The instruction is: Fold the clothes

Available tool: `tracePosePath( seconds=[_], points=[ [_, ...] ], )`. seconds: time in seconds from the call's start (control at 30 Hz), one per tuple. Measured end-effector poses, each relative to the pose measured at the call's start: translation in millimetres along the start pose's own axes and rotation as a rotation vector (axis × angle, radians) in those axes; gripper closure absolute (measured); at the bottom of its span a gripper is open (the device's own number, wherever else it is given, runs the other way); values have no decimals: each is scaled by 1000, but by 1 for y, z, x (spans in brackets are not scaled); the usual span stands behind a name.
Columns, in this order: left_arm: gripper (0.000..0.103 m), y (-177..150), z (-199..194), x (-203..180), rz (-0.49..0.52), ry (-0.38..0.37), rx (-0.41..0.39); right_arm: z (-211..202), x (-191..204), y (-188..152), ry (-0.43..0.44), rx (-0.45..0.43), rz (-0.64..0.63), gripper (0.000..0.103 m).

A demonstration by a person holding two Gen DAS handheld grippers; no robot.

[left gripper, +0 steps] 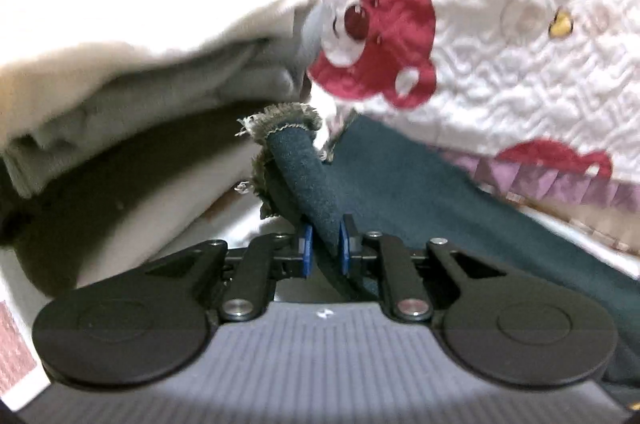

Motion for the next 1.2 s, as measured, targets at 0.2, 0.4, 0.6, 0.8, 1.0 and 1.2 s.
tracePosePath(
  seconds=[0.2,0.4,0.6,0.8,1.0,1.2],
  points=[
    [90,-1,6,19,-125,-45,67,0,3,-19,-72,12,-142,49],
    [89,-8,8,20,-116,-30,92,1,-10,-9,-157,-25,-169,52],
    [51,2,-15,25,-30,94,19,2,-31,23,-197,-97,-115,52],
    [51,3,-37,-3,21,-26,105,9,-38,31,-79,-87,135,52],
    [49,-32,-30,-61,-133,-350,443,11,-16,47,-26,-92,123,51],
    [46,-57,-13,-64,-246,-362,490,26,-4,56,-2,-85,58,51]
  ],
)
Point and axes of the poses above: each gripper's, at about its wrist camera, not at the fingertips, and z roughly the way its jaws point, x to its left, y to its top, the point moved 9 cm from there along z, roughly the way its jaws point, and after that the axes turned 5 degrees about y, right-handed, at the moved point
